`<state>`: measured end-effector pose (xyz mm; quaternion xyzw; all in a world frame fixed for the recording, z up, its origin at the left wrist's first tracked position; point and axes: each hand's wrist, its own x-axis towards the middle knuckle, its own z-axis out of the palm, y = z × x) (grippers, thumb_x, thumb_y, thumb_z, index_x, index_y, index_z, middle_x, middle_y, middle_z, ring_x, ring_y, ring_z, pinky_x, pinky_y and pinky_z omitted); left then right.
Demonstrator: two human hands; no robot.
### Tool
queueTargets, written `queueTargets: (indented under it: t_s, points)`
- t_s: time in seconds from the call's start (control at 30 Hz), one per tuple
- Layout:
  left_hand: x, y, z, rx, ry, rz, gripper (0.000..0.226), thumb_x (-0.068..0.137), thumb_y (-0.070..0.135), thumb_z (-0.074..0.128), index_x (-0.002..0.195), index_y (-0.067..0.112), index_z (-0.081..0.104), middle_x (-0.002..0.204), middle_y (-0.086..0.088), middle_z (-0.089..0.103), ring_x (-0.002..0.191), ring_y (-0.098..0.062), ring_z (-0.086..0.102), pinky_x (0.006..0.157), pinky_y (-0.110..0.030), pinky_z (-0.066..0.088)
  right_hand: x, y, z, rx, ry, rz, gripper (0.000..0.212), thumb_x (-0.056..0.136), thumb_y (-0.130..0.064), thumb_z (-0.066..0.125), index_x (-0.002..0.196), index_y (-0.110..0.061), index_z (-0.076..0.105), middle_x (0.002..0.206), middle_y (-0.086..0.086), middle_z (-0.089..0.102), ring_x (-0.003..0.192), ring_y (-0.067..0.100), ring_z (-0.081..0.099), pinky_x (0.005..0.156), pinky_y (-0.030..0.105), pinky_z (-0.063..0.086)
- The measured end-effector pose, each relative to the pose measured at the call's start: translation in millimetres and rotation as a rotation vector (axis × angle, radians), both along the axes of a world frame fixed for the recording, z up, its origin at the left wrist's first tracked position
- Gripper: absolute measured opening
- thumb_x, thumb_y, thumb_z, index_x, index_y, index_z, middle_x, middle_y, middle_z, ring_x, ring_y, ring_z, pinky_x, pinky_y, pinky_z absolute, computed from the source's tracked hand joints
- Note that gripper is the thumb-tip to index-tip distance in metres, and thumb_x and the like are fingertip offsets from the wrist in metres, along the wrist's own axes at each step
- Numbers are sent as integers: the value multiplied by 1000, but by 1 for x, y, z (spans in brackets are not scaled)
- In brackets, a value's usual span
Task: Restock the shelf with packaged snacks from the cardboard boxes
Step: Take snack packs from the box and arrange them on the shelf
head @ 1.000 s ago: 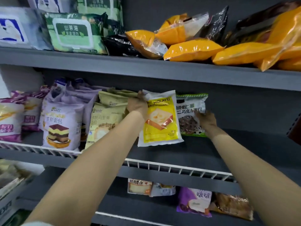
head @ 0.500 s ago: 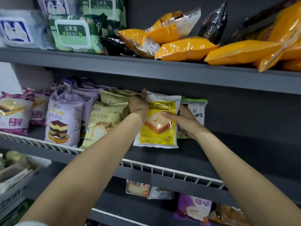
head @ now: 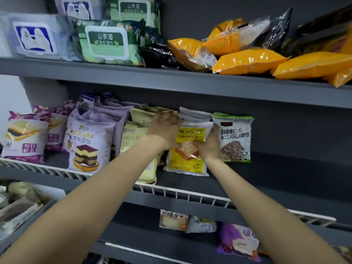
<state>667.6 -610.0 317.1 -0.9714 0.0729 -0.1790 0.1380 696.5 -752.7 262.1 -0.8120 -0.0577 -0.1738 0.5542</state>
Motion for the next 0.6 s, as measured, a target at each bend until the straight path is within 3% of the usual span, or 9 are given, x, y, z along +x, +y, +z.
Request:
queueTargets:
  t_s: [0.07,0.13,0.2,0.27,0.37,0.47,0.53,0.6]
  points:
    - [4,2,-5,17,42,8,98,69,72,58,147,25,23,152,1,29,142,-21,21,114,-46,11,-2,4,0,-140,-125,-107,92,80,2,68,150,-12,9,155,12,17,140,25,29,107,23,29]
    - [7,1,-8,30,28,-1,94,71,69,60,145,23,25,151,-1,31,140,-23,24,113,-47,14,0,7,-1,-430,-215,-207,87,84,1,65,151,-17,13,156,12,9,144,24,16,113,28,24]
    - [9,0,-10,49,9,7,83,77,58,61,143,20,27,149,-3,32,138,-25,26,112,-46,16,0,9,-1,-709,-235,-244,70,88,-2,59,147,-19,25,156,10,13,144,25,14,114,32,25]
    - [8,-2,-11,62,-5,12,77,80,50,63,141,19,29,148,-4,33,137,-25,27,112,-45,17,-4,12,3,-858,-210,-206,59,90,-6,55,143,-13,31,152,11,23,140,27,23,111,33,26]
    - [2,-3,-9,33,-8,-10,74,81,42,64,142,18,29,146,-5,34,137,-25,26,112,-45,16,-11,13,12,-847,-144,-163,56,91,-9,54,143,-9,31,151,10,26,138,27,26,110,33,25]
    - [-15,4,-4,-123,-69,-51,64,83,31,63,139,17,35,142,-6,39,134,-26,31,111,-41,21,-33,14,21,-728,-111,-116,55,91,-7,53,142,-9,33,151,10,25,139,28,24,110,32,25]
    - [-32,15,-4,-178,-286,-112,53,77,23,67,127,15,51,127,-7,55,120,-26,48,96,-35,38,-54,19,26,-664,-215,-63,49,86,-4,54,135,-8,45,142,11,36,132,28,33,105,31,30]
    - [-52,28,-4,-230,-366,-109,40,76,15,65,116,14,60,113,-9,63,108,-30,57,83,-36,44,-74,30,31,-612,-312,-23,42,83,-1,54,124,-8,56,131,10,46,123,27,42,99,32,36]
